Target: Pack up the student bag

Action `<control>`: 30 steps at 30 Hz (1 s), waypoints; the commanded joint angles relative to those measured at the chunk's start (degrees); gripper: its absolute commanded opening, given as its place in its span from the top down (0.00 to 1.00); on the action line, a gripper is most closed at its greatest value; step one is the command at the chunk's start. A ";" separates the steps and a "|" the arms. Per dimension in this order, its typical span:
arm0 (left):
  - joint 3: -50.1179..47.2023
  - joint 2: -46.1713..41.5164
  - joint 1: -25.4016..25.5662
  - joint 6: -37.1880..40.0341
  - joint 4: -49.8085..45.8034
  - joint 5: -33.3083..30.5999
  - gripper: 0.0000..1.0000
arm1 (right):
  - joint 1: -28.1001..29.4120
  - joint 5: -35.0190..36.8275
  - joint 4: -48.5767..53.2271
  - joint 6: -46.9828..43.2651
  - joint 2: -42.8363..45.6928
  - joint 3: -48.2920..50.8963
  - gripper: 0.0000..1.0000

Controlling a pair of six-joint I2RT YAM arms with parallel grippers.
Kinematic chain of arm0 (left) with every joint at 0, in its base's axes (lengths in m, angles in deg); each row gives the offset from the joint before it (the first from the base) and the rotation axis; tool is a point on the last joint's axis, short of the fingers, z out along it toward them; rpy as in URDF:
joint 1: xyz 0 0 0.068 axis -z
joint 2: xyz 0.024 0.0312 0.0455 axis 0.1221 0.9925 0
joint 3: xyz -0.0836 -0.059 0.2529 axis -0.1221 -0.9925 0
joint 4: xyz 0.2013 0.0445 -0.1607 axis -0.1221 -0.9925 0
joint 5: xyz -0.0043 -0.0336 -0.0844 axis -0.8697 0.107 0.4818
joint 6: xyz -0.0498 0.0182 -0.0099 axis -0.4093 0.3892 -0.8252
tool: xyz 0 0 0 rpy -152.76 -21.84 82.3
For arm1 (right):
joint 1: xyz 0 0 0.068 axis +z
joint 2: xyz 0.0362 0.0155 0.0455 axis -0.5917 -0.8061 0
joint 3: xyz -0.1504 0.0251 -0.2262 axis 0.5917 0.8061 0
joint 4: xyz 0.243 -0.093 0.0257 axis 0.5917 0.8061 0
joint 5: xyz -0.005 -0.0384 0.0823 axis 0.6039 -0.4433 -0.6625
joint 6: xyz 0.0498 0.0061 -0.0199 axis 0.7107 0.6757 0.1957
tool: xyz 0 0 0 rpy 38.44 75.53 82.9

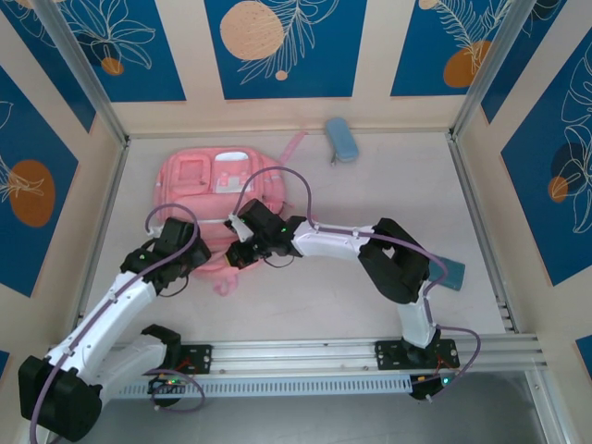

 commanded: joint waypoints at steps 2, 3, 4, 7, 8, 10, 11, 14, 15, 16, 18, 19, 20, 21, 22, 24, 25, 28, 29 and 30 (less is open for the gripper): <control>-3.28 0.86 -0.82 -4.61 5.69 5.67 0.36 | 0.45 -1.88 -2.50 0.87 -0.24 -2.38 1.00; -3.48 1.28 -0.82 -4.82 6.74 6.21 0.36 | 0.46 -2.14 -2.50 0.73 -0.24 -2.24 1.00; -3.62 1.75 -0.82 -4.90 7.86 6.81 0.36 | 0.54 -2.22 -2.40 0.76 -0.24 -2.12 1.00; -3.48 3.51 -0.91 -4.90 9.67 7.85 0.35 | 0.79 -2.84 -2.28 0.55 -0.16 -1.80 1.00; -3.47 4.08 -0.91 -4.83 10.11 8.04 0.35 | 0.79 -2.93 -2.16 0.54 -0.16 -1.73 1.00; -3.63 4.87 -0.91 -4.82 10.75 8.00 0.35 | 0.90 -3.06 -2.14 0.52 0.04 -1.42 1.00; -3.79 5.23 -0.91 -4.88 11.03 7.88 0.35 | 0.95 -3.11 -2.15 0.47 0.16 -1.25 1.00; -4.01 6.16 -0.91 -4.77 11.84 7.71 0.38 | 1.14 -2.49 -1.72 0.20 0.70 -0.79 1.00; -4.02 6.55 -0.91 -4.60 11.97 7.61 0.40 | 1.17 -1.94 -1.26 -0.05 0.94 -0.63 1.00; -4.06 6.78 -0.91 -4.41 12.12 7.60 0.43 | 1.29 -1.24 -0.80 -0.26 1.24 -0.49 1.00; -4.05 7.40 -0.93 -3.94 12.11 7.31 0.51 | 1.55 1.02 0.73 -0.79 2.23 0.11 1.00; -4.06 7.57 -0.91 -3.65 11.89 7.05 0.55 | 1.65 2.22 1.47 -1.00 2.77 0.54 1.00; -4.18 7.52 -0.91 -3.48 11.54 6.46 0.61 | 1.77 4.27 2.53 -1.16 3.58 1.01 1.00; -4.37 7.18 -0.91 -3.26 11.29 5.63 0.67 | 1.85 6.39 3.71 -1.25 4.40 1.58 1.00; -4.63 6.66 -0.91 -3.00 11.03 4.83 0.74 | 1.82 8.23 4.84 -1.38 5.11 2.21 1.00; -4.89 5.70 -0.91 -2.35 10.40 3.37 0.86 | 1.85 12.61 7.10 -1.38 6.88 3.79 1.00; -4.85 5.48 -0.91 -1.96 9.98 3.02 0.90 | 1.86 14.38 8.06 -1.47 7.68 4.63 1.00; -4.69 4.62 -0.91 -1.14 8.77 2.27 0.97 | 1.79 20.16 11.31 -1.59 9.84 6.70 1.00; -4.60 4.30 -0.91 -0.93 8.24 1.88 0.99 | 1.69 22.33 12.40 -1.56 10.35 7.32 1.00; -4.57 4.01 -0.91 -0.63 7.93 1.62 1.00 | 1.51 24.22 13.30 -1.53 11.01 7.95 1.00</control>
